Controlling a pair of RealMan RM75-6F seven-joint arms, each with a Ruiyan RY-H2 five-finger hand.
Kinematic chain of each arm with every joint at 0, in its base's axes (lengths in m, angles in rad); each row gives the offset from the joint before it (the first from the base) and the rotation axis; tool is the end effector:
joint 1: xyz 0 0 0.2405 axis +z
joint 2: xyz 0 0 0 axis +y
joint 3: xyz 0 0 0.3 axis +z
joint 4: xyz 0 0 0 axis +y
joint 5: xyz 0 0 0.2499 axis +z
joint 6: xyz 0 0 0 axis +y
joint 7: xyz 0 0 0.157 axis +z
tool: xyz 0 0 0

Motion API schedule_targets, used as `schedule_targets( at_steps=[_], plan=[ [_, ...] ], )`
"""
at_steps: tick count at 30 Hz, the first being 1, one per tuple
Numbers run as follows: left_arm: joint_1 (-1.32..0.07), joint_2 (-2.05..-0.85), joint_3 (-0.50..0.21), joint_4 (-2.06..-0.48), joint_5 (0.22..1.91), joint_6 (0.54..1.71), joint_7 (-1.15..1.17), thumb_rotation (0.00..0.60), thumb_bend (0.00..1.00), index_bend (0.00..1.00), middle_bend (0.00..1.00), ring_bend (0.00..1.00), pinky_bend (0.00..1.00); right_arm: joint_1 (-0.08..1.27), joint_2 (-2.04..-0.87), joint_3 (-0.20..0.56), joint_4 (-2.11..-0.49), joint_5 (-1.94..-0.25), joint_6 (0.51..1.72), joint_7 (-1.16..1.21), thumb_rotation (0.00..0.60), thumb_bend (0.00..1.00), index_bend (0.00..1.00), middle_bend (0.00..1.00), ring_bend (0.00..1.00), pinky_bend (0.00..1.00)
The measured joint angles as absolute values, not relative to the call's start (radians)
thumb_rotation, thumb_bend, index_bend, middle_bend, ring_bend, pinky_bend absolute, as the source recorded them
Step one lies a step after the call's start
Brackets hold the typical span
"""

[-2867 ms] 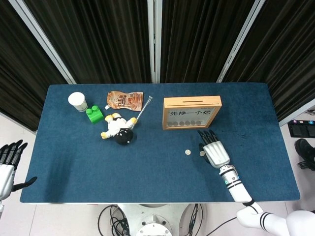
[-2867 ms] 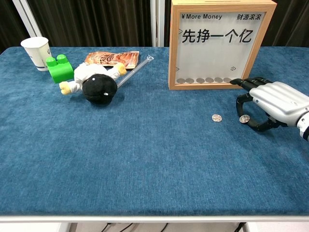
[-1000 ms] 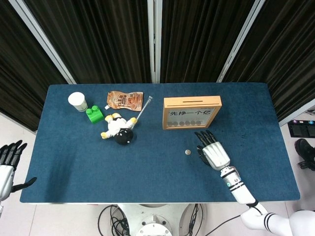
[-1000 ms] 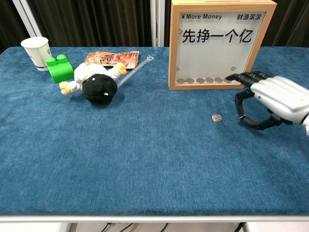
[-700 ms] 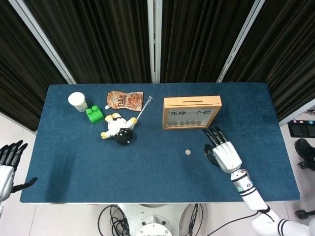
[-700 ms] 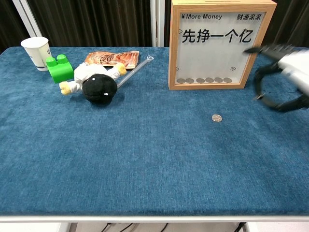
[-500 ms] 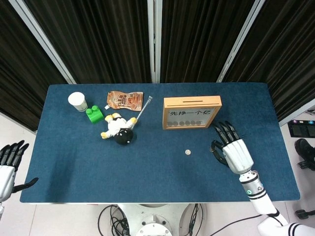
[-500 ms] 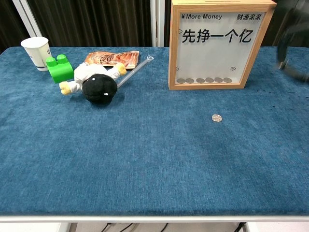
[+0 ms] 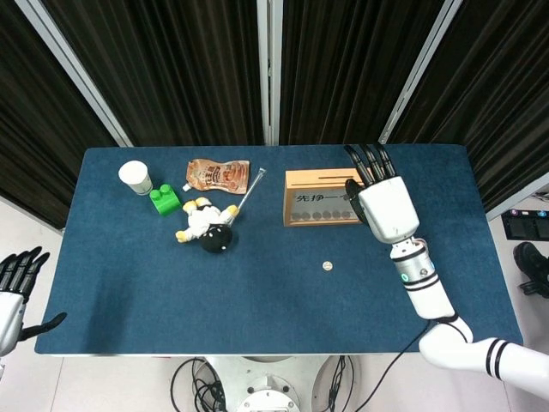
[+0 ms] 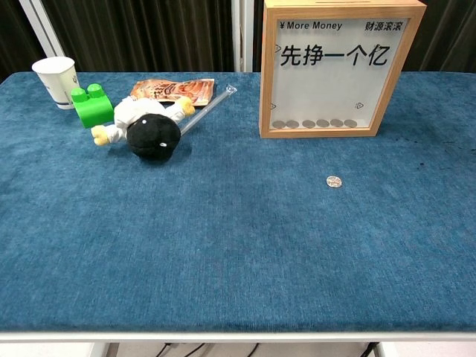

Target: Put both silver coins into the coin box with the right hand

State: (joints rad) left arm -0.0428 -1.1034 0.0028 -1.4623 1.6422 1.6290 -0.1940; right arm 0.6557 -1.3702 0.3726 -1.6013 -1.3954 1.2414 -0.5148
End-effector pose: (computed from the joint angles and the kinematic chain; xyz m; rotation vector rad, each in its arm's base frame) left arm -0.3827 0.1722 0.1673 -1.4337 -0.8378 -1.0283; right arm -0.1320 -0.4118 0.0808 1.5849 -0.3541 1.1533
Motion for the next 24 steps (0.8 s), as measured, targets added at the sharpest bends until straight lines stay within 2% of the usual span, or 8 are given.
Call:
schedule_targets(
  at_steps=[5, 14, 20, 24],
  plan=[
    [-0.045, -1.099, 0.003, -1.468, 1.644, 1.627, -0.192, 0.6, 0.07, 0.06, 0.0, 0.0, 0.0, 0.732, -1.376, 0.435, -1.613, -1.223, 1.167, -0.641, 0.6, 0.43, 0.71, 0.09, 0.0, 0.0],
    [-0.052, -1.099, 0.003, -1.466, 1.642, 1.614, -0.196, 0.6, 0.07, 0.06, 0.0, 0.0, 0.0, 0.852, -1.387, 0.493, -1.623, -0.859, 1.08, -0.804, 0.6, 0.44, 0.72, 0.09, 0.0, 0.0],
    [-0.055, -1.097, 0.0, -1.464, 1.64, 1.614, -0.204, 0.6, 0.07, 0.06, 0.0, 0.0, 0.0, 0.932, -1.392, 0.503, -1.629, -0.637, 1.078, -0.895, 0.6, 0.44, 0.73, 0.09, 0.0, 0.0],
    [-0.055, -1.097, 0.0, -1.461, 1.639, 1.612, -0.207, 0.6, 0.07, 0.06, 0.0, 0.0, 0.0, 0.973, -1.393, 0.485, -1.631, -0.562, 1.096, -0.929, 0.6, 0.44, 0.73, 0.09, 0.0, 0.0]
  ],
)
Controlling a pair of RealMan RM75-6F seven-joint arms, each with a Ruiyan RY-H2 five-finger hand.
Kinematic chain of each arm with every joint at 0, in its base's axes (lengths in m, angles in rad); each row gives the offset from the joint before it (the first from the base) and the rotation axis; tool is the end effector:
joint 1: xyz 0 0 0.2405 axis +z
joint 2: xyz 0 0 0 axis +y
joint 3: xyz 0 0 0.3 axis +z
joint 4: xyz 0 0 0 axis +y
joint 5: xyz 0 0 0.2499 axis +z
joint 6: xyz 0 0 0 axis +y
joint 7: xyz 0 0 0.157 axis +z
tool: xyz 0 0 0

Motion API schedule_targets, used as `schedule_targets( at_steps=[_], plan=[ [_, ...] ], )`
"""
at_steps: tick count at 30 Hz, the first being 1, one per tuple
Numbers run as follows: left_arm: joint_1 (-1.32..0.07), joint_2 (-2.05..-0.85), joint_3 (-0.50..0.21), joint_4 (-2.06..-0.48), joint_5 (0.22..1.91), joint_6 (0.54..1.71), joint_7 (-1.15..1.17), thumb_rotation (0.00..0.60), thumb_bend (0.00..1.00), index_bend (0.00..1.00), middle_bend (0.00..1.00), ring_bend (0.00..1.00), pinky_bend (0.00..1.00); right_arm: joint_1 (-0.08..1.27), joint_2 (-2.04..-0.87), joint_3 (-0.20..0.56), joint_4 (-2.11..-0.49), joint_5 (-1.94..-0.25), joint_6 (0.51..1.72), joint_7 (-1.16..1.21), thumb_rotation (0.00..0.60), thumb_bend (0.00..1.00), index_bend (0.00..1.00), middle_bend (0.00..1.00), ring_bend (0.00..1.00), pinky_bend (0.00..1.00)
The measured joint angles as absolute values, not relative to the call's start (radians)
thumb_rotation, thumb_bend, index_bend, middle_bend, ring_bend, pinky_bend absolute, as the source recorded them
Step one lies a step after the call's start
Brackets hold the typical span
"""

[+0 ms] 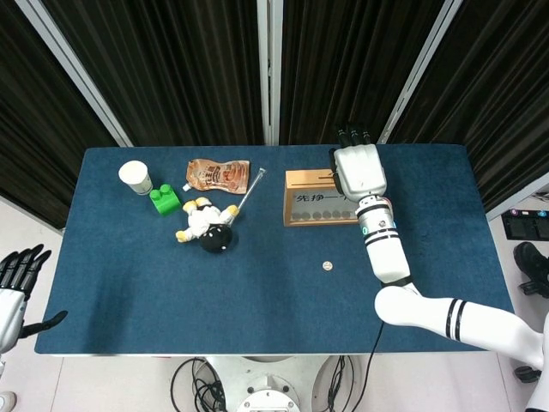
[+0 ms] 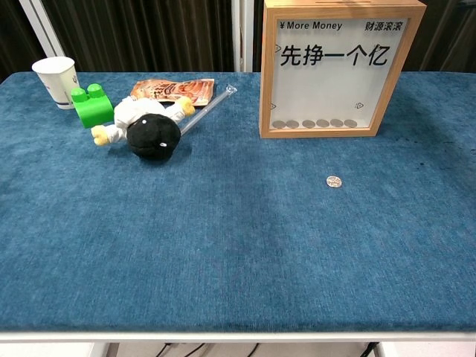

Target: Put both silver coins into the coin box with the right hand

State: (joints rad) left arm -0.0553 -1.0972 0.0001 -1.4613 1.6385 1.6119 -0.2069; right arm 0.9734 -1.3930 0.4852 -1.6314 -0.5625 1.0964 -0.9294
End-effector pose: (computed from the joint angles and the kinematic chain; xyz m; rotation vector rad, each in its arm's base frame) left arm -0.3829 0.1779 0.1682 -1.4422 -0.8467 -1.0292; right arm -0.0650 -0.4848 0.0594 1.5741 -0.7148 0.8177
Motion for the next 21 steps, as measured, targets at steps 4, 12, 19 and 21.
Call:
schedule_targets(
  at_steps=[4, 12, 19, 21],
  plan=[
    [-0.054, -1.099, 0.001, -1.458, 1.636, 1.612, -0.211, 0.6, 0.07, 0.06, 0.0, 0.0, 0.0, 0.992, -1.392, 0.457, -1.629, -0.54, 1.112, -0.934, 0.6, 0.44, 0.74, 0.09, 0.0, 0.0],
    [-0.054, -1.103, 0.002, -1.452, 1.634, 1.61, -0.213, 0.6, 0.07, 0.06, 0.0, 0.0, 0.0, 1.022, -1.39, 0.423, -1.624, -0.504, 1.132, -0.93, 0.6, 0.44, 0.74, 0.09, 0.0, 0.0],
    [-0.055, -1.101, 0.001, -1.453, 1.632, 1.609, -0.214, 0.6, 0.07, 0.06, 0.0, 0.0, 0.0, 1.039, -1.386, 0.4, -1.624, -0.489, 1.135, -0.922, 0.6, 0.44, 0.7, 0.09, 0.0, 0.0],
    [-0.054, -1.102, 0.001, -1.451, 1.631, 1.609, -0.214, 0.6, 0.07, 0.06, 0.0, 0.0, 0.0, 1.043, -1.385, 0.394, -1.623, -0.486, 1.134, -0.917, 0.6, 0.44, 0.66, 0.09, 0.0, 0.0]
  ],
)
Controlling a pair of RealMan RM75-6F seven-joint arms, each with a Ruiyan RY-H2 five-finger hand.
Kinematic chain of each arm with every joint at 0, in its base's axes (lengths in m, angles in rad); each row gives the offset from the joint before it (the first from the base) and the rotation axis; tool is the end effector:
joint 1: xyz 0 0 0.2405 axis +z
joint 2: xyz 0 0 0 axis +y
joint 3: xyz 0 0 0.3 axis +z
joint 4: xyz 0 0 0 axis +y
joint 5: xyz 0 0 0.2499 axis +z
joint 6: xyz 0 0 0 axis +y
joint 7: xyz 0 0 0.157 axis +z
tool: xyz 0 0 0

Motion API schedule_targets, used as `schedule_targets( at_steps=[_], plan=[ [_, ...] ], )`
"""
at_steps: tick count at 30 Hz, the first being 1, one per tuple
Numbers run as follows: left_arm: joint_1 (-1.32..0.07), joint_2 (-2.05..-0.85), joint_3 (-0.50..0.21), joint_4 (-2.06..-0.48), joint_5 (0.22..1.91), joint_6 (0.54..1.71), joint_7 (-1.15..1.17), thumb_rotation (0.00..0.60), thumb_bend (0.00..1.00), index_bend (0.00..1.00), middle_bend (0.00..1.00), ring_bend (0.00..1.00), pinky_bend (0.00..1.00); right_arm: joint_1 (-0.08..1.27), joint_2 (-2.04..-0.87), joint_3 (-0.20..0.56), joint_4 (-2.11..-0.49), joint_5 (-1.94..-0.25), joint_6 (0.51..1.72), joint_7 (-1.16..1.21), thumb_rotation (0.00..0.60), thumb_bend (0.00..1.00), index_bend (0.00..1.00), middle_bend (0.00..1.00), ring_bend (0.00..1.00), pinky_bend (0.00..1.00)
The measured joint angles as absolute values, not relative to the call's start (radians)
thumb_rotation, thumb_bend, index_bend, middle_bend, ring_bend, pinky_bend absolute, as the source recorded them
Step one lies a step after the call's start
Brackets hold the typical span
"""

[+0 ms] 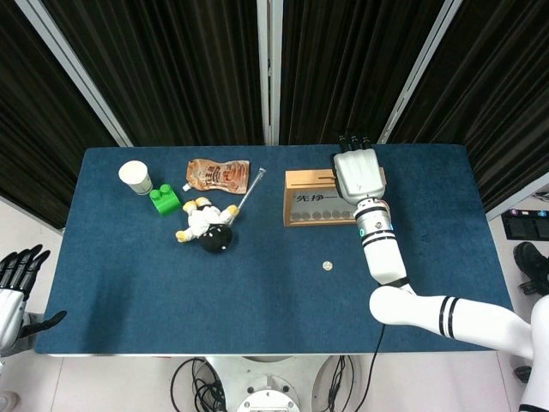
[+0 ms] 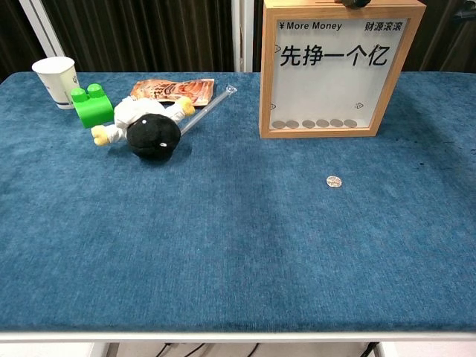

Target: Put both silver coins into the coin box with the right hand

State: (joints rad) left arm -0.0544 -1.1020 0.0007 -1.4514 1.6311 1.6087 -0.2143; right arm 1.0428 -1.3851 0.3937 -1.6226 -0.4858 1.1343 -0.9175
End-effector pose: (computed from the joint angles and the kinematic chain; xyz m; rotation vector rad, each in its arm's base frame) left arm -0.3861 0.1777 0.1677 -1.4361 -0.8539 -1.0241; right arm -0.0682 -0.4841 0.0485 1.5923 -0.7170 0.7504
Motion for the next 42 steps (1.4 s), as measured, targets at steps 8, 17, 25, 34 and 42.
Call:
schedule_targets(
  at_steps=[8, 17, 25, 34, 42],
  plan=[
    [-0.054, -1.104, 0.0, -1.446, 1.63, 1.609, -0.22, 0.6, 0.07, 0.06, 0.0, 0.0, 0.0, 1.052, -1.361, 0.377, -1.636, -0.472, 1.119, -0.897, 0.6, 0.38, 0.05, 0.0, 0.0, 0.0],
    [-0.054, -1.105, -0.001, -1.445, 1.628, 1.61, -0.219, 0.6, 0.07, 0.06, 0.0, 0.0, 0.0, 1.042, -1.34, 0.362, -1.649, -0.524, 1.112, -0.828, 0.6, 0.37, 0.0, 0.0, 0.0, 0.0],
    [-0.053, -1.103, -0.002, -1.453, 1.627, 1.613, -0.211, 0.6, 0.07, 0.06, 0.0, 0.0, 0.0, 1.003, -1.313, 0.349, -1.72, -0.694, 1.159, -0.738, 0.6, 0.37, 0.0, 0.0, 0.0, 0.0],
    [-0.048, -1.101, -0.004, -1.465, 1.621, 1.617, -0.2, 0.6, 0.07, 0.06, 0.0, 0.0, 0.0, 0.877, -1.241, 0.243, -1.915, -1.124, 1.309, -0.659, 0.6, 0.39, 0.0, 0.02, 0.0, 0.0],
    [-0.045, -1.107, -0.002, -1.473, 1.627, 1.621, -0.183, 0.6, 0.07, 0.05, 0.01, 0.0, 0.0, 0.626, -1.272, -0.048, -1.852, -1.557, 1.487, -0.583, 0.6, 0.4, 0.0, 0.0, 0.0, 0.0]
  ],
)
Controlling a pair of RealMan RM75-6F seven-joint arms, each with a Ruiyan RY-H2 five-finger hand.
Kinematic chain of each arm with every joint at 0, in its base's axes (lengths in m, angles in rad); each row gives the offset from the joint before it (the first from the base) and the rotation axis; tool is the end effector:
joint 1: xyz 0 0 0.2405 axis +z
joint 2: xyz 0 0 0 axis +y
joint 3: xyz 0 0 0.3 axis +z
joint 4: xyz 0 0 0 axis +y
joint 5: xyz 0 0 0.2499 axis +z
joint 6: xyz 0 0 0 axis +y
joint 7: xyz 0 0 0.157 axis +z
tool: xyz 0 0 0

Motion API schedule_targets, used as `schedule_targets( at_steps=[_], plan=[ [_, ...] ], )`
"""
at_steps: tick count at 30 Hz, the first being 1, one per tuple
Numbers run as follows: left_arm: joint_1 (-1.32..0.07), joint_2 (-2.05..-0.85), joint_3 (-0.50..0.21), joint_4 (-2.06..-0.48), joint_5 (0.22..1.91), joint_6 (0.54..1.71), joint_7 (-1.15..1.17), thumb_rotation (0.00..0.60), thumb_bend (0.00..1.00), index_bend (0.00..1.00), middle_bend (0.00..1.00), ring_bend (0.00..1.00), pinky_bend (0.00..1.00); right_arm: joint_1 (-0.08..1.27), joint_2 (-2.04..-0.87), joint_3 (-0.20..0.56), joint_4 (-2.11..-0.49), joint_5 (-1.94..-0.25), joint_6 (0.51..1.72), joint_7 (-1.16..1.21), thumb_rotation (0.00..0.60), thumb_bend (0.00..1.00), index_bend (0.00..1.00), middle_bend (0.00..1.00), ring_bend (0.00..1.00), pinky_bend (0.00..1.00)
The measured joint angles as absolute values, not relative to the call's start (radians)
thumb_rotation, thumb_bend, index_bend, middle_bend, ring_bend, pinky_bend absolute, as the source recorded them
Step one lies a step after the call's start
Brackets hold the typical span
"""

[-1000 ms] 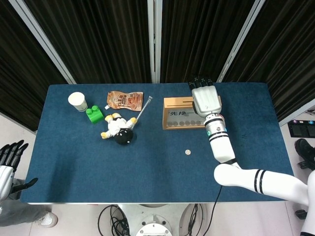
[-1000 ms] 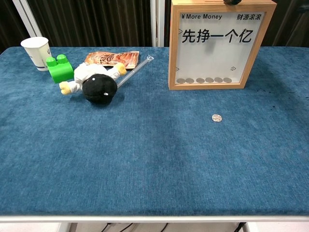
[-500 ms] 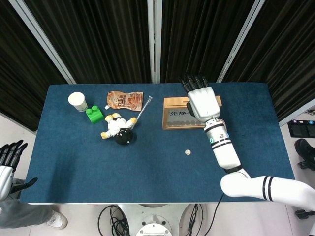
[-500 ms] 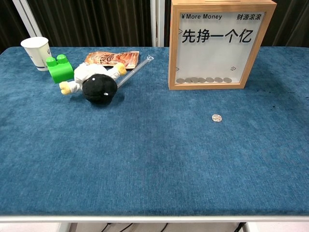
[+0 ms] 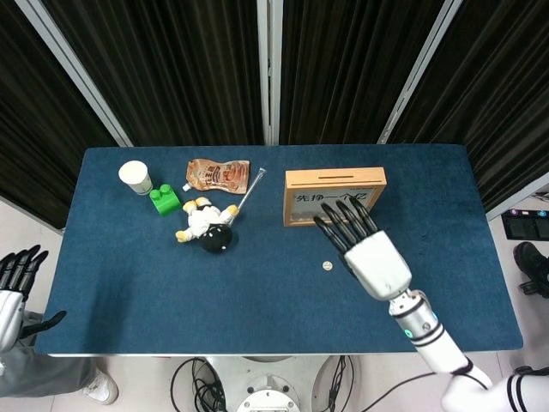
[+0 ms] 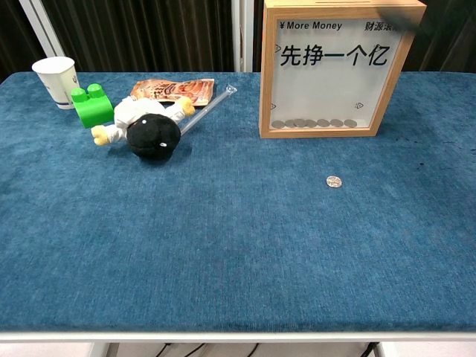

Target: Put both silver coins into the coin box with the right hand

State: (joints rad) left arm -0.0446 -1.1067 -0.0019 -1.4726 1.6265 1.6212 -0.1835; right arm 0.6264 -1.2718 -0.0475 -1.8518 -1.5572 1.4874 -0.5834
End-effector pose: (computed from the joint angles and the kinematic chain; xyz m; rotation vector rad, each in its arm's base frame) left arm -0.3824 0.1742 0.1657 -1.4192 -0.8443 -1.0223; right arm -0.1550 -0.2902 0.0591 1.8104 -0.3399 1.1420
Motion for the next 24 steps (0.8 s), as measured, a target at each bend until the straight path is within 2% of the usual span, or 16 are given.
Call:
schedule_targets(
  at_steps=[2, 5, 12, 15, 24],
  plan=[
    [-0.043, -1.109, -0.003, -1.473, 1.626, 1.625, -0.183, 0.6, 0.07, 0.06, 0.01, 0.0, 0.0, 0.575, -1.308, -0.096, -1.773, -1.584, 1.501, -0.539, 0.6, 0.4, 0.0, 0.0, 0.0, 0.0],
    [-0.037, -1.113, -0.003, -1.469, 1.621, 1.629, -0.185, 0.6, 0.07, 0.06, 0.01, 0.0, 0.0, 0.524, -1.375, -0.121, -1.639, -1.573, 1.498, -0.459, 0.6, 0.4, 0.0, 0.0, 0.0, 0.0],
    [-0.033, -1.119, 0.0, -1.461, 1.62, 1.628, -0.182, 0.6, 0.07, 0.06, 0.01, 0.0, 0.0, 0.467, -1.533, -0.104, -1.356, -1.523, 1.428, -0.314, 0.6, 0.4, 0.03, 0.0, 0.0, 0.0],
    [-0.033, -1.122, -0.001, -1.454, 1.615, 1.624, -0.187, 0.6, 0.07, 0.06, 0.01, 0.0, 0.0, 0.471, -1.566, -0.084, -1.312, -1.512, 1.366, -0.28, 0.6, 0.38, 0.1, 0.0, 0.0, 0.0],
    [-0.037, -1.131, -0.004, -1.431, 1.6, 1.608, -0.203, 0.6, 0.07, 0.06, 0.01, 0.0, 0.0, 0.525, -1.624, -0.015, -1.28, -1.456, 1.186, -0.248, 0.6, 0.36, 0.21, 0.01, 0.0, 0.0]
  ],
)
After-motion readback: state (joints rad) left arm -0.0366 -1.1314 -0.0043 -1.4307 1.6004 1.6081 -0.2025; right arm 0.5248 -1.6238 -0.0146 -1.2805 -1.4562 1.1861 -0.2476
